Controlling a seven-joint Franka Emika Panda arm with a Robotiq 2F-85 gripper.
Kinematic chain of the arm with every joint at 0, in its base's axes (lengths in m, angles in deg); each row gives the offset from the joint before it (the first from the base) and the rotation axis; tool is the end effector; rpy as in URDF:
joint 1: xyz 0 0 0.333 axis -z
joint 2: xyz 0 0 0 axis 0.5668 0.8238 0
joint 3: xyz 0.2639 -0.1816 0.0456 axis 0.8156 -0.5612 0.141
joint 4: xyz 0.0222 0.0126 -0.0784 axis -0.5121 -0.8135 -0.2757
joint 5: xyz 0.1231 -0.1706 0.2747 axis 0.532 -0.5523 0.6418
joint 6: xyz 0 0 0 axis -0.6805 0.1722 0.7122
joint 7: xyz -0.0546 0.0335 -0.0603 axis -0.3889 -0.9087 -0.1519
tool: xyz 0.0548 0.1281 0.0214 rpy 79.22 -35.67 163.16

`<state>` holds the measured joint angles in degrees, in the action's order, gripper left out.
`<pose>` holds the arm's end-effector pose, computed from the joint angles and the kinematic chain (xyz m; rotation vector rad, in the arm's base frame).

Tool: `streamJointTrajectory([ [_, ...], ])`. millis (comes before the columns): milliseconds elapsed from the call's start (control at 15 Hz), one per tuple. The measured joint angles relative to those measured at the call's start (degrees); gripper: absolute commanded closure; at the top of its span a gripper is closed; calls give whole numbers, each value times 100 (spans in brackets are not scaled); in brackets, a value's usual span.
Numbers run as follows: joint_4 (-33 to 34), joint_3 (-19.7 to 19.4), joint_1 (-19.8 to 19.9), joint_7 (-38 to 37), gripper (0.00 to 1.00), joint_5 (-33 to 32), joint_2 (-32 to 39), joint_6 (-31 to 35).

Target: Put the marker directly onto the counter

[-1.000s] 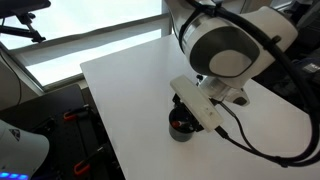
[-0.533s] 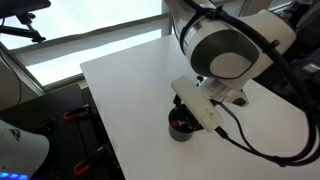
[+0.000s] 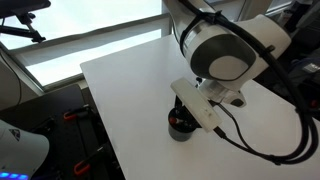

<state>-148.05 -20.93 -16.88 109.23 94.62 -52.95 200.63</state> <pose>0.4882 -0.1942 0.1923 -2.9161 -0.0830 0.4779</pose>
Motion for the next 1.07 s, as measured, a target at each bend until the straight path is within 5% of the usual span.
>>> streamJointTrajectory([
  [1067,18,4,-2,0,95,-17,-185,0],
])
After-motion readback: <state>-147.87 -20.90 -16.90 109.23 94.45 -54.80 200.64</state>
